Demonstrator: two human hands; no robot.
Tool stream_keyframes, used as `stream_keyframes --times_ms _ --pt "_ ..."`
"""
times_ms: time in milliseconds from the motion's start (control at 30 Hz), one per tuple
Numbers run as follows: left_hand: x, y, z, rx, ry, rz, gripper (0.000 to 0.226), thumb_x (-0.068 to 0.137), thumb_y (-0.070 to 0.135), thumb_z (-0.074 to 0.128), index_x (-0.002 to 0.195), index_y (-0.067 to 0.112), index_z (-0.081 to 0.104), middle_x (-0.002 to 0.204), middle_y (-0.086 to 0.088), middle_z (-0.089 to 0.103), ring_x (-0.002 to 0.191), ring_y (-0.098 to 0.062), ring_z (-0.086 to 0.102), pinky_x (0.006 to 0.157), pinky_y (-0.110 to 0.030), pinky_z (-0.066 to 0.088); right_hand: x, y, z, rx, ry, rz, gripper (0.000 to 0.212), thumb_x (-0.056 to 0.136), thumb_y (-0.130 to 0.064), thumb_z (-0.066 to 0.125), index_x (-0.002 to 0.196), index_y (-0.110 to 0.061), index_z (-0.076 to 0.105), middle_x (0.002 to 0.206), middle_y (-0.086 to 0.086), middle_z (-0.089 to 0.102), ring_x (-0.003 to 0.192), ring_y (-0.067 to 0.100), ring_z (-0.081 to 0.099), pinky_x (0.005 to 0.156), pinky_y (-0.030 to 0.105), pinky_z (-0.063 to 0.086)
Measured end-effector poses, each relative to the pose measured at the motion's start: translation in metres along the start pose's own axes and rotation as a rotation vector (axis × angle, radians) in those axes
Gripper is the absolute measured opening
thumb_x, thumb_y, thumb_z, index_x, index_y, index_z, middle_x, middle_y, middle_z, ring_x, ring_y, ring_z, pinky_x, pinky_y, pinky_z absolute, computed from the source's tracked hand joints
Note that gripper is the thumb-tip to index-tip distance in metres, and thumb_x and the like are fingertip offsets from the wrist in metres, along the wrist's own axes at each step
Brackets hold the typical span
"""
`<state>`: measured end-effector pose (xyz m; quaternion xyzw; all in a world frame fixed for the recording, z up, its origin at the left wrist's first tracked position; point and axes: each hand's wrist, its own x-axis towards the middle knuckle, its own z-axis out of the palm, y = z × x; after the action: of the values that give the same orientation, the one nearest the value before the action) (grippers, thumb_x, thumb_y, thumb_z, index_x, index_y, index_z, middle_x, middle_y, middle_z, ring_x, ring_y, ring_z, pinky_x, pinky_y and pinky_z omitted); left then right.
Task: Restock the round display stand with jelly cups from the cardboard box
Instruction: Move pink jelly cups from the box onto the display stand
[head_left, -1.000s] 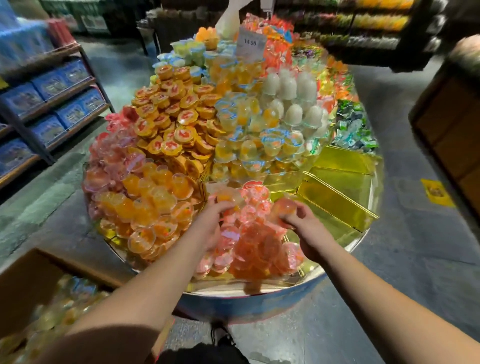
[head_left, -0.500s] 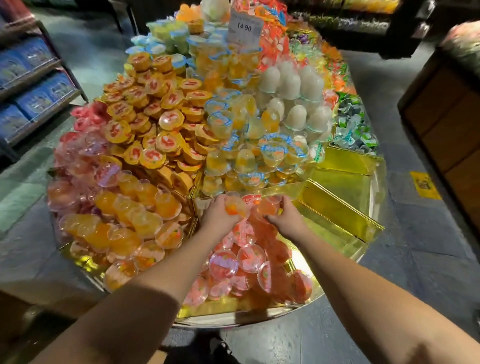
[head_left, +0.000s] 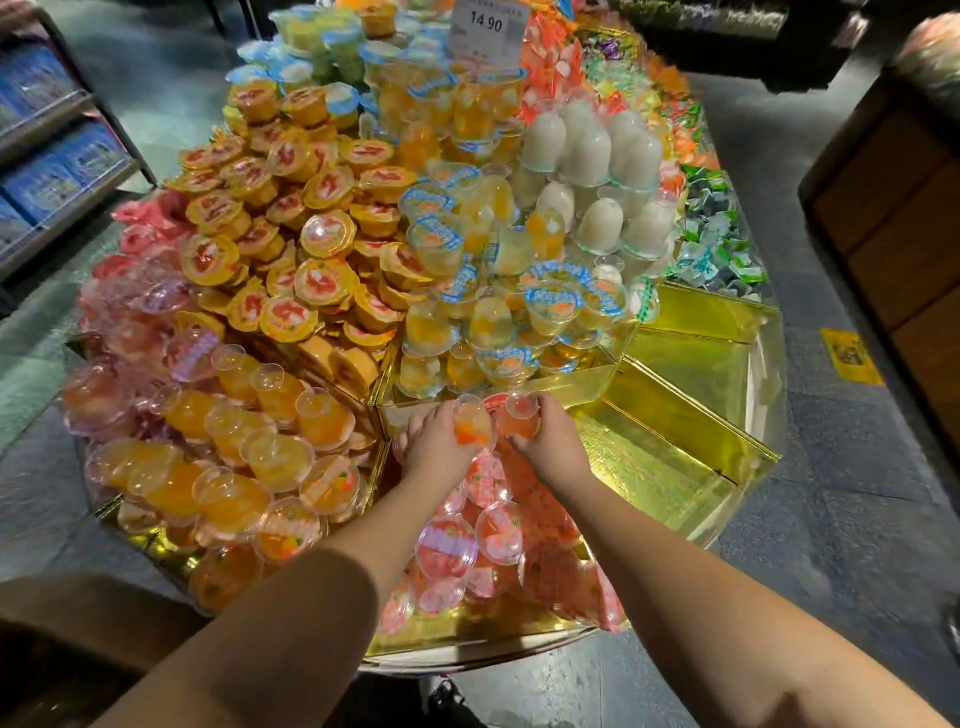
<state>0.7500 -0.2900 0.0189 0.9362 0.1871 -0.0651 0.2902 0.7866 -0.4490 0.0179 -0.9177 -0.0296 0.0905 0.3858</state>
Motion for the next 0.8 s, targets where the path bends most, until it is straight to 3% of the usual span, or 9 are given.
stream_keyframes --times_ms 133,300,400,467,567,633,733,800 --pt "-0.001 -0.002 0.002 0.071 0.011 0.029 0.070 0.085 0.047 0.068 0.143 0.028 0.036 0.147 0.007 0.040 0.135 -0.022 0.029 0.108 -0.039 0.026 0.000 0.004 0.002 -0.095 0.019 0.003 0.068 0.078 -0.024 0.080 0.137 -0.013 0.046 0.133 0.007 0.054 0.124 0.028 0.050 0.102 0.039 0.043" --pt "-0.004 -0.001 -0.009 0.138 -0.027 0.017 0.082 0.083 0.052 0.070 0.148 0.024 0.029 0.151 -0.001 0.032 0.138 -0.025 0.026 0.111 -0.040 0.025 -0.004 0.004 -0.009 -0.180 -0.096 0.042 0.091 0.082 -0.027 0.078 0.154 -0.016 0.023 0.151 0.011 0.039 0.137 0.033 0.037 0.110 0.043 0.035" --pt "-0.015 0.000 -0.022 0.097 -0.034 -0.006 0.087 0.082 0.050 0.071 0.151 0.021 0.026 0.154 -0.004 0.027 0.143 -0.027 0.020 0.115 -0.044 0.022 -0.014 0.003 -0.023 -0.100 -0.089 0.105 0.097 0.083 -0.028 0.075 0.157 -0.017 0.014 0.155 0.013 0.036 0.136 0.032 0.043 0.106 0.047 0.044" --pt "-0.031 -0.002 -0.034 0.033 -0.020 -0.013 0.082 0.083 0.048 0.071 0.150 0.024 0.030 0.154 -0.003 0.027 0.144 -0.026 0.018 0.115 -0.046 0.023 -0.026 0.000 -0.035 -0.063 -0.036 0.148 0.091 0.085 -0.029 0.073 0.156 -0.017 0.018 0.150 0.013 0.042 0.124 0.032 0.054 0.097 0.047 0.051" --pt "-0.068 -0.014 -0.058 -0.144 0.044 -0.014 0.065 0.086 0.041 0.070 0.142 0.029 0.042 0.149 -0.001 0.035 0.137 -0.025 0.032 0.110 -0.044 0.033 -0.049 -0.009 -0.052 0.000 0.023 0.158 0.071 0.089 -0.027 0.068 0.149 -0.013 0.034 0.133 0.012 0.055 0.103 0.028 0.063 0.086 0.044 0.055" --pt "-0.096 -0.034 -0.072 -0.247 0.099 -0.032 0.055 0.088 0.038 0.068 0.138 0.024 0.048 0.142 -0.004 0.043 0.127 -0.024 0.045 0.101 -0.039 0.041 -0.069 -0.019 -0.057 0.051 0.050 0.115 0.055 0.092 -0.029 0.062 0.141 -0.010 0.044 0.125 0.010 0.060 0.100 0.026 0.063 0.083 0.039 0.055" --pt "-0.146 -0.079 -0.087 -0.398 0.186 -0.113 0.042 0.089 0.039 0.068 0.125 0.024 0.054 0.127 0.001 0.050 0.113 -0.020 0.051 0.089 -0.033 0.044 -0.110 -0.044 -0.047 0.162 0.018 0.026 0.026 0.095 -0.027 0.057 0.117 -0.012 0.057 0.105 0.004 0.064 0.081 0.020 0.059 0.063 0.026 0.044" --pt "-0.180 -0.110 -0.092 -0.456 0.235 -0.171 0.036 0.087 0.039 0.069 0.118 0.027 0.055 0.121 0.001 0.055 0.109 -0.020 0.054 0.088 -0.033 0.044 -0.139 -0.061 -0.031 0.185 -0.043 -0.044 0.013 0.094 -0.025 0.059 0.104 -0.016 0.058 0.097 0.002 0.065 0.078 0.017 0.058 0.062 0.025 0.042"
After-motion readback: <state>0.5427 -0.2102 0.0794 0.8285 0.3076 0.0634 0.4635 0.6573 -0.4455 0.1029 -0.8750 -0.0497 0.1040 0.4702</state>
